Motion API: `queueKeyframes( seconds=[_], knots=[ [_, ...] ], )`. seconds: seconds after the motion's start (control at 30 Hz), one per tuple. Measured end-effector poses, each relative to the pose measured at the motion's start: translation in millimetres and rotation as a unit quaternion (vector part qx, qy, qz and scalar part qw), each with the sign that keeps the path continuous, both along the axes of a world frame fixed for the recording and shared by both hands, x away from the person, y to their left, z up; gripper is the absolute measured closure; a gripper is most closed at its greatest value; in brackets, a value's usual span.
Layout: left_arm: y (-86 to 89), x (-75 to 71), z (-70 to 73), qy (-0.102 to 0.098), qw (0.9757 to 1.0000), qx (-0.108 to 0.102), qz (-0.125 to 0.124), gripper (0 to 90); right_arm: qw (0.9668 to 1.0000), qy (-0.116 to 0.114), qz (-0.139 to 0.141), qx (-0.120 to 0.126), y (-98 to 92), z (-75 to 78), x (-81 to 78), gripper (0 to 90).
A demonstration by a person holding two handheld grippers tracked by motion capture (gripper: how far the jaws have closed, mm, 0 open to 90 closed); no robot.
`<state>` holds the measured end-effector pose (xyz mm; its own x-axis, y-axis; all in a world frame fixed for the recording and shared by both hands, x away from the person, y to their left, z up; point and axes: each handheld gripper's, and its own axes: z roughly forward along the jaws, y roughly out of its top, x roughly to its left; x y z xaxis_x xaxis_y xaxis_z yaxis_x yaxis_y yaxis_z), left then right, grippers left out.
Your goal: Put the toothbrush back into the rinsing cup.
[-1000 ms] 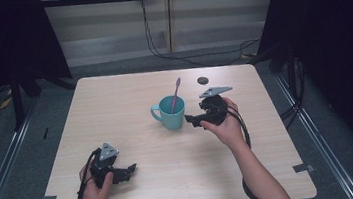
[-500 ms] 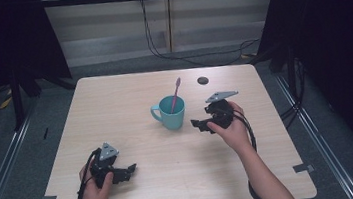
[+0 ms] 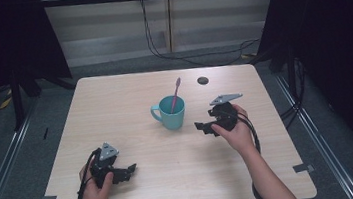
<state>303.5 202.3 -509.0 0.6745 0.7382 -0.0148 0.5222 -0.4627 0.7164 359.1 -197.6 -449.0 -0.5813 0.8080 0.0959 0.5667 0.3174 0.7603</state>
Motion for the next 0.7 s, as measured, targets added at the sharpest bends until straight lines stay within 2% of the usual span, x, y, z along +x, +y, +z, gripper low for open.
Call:
queueKeyframes(
  seconds=[0.27, 0.47, 0.7],
  knots=[
    [0.0, 0.0, 0.0, 0.000, 1.0000, 0.000, 0.000, 10.9, 1.0000, 0.004, 0.006, -0.003, -4.6, -9.9, -6.0, 22.7],
    [0.3, 0.2, 0.2, 0.000, 1.0000, 0.003, -0.002, 10.9, 0.9996, 0.005, 0.016, -0.025, -7.9, -15.6, -10.8, 22.8],
    [0.0, 0.0, 0.0, 0.000, 1.0000, 0.000, 0.000, 10.9, 0.9996, 0.012, 0.012, -0.020, -14.2, -22.9, -15.9, 23.1]
  ],
)
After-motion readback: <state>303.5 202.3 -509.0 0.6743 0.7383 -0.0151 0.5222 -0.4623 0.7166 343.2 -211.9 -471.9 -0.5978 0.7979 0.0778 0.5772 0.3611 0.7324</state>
